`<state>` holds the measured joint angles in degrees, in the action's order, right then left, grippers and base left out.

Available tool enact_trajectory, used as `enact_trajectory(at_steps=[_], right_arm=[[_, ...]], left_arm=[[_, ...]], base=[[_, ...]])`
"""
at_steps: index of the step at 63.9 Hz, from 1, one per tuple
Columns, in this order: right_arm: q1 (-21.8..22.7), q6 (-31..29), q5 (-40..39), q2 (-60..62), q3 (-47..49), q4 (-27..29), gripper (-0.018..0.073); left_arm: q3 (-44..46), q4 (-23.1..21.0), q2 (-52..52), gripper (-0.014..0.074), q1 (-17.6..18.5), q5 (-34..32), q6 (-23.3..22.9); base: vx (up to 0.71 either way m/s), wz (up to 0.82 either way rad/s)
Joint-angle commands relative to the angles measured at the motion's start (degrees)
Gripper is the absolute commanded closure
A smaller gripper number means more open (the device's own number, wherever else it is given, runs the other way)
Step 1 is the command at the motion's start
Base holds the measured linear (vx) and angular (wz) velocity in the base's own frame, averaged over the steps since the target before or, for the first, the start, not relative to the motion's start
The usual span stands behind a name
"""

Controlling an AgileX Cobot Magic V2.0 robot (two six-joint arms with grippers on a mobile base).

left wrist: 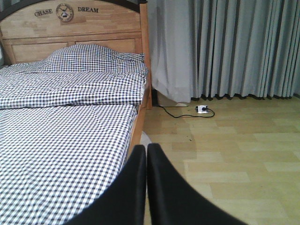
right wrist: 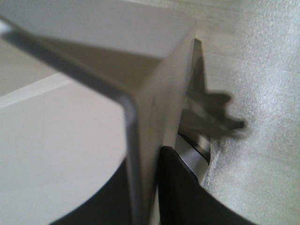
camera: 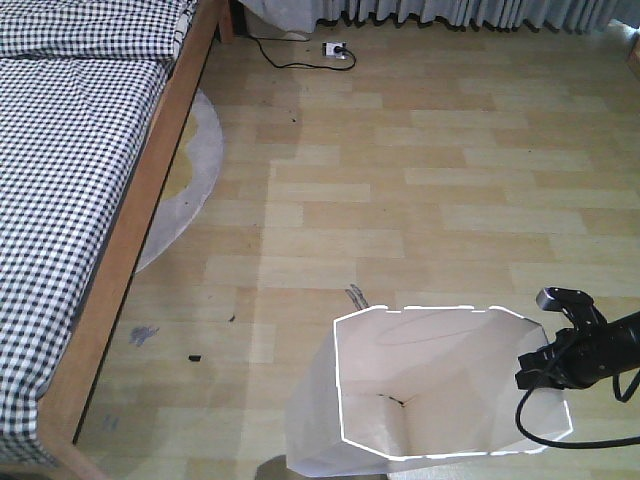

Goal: Move trash bin to bedside with robot
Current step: 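Carry the held bin with the right gripper across the floor past the bed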

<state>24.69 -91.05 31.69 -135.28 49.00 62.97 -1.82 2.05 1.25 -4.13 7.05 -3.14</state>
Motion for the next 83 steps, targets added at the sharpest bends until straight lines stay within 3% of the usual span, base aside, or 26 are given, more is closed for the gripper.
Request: enact_trajectory(at_steps=[1,83], right_arm=[[0.19,-0.07,12.90,3.64,0.15,1.87,0.0564],[0.19,-0.07,12.90,3.64,0.15,1.87,0.0564]], left_arm=[[1.38,-0.08,0.33,0.0603,0.24,-4.17,-0.25],[1.38,-0.08,0.33,0.0603,0.24,-4.17,-0.25]], base=[[0.24,-0.05],[0.22,-0.04]])
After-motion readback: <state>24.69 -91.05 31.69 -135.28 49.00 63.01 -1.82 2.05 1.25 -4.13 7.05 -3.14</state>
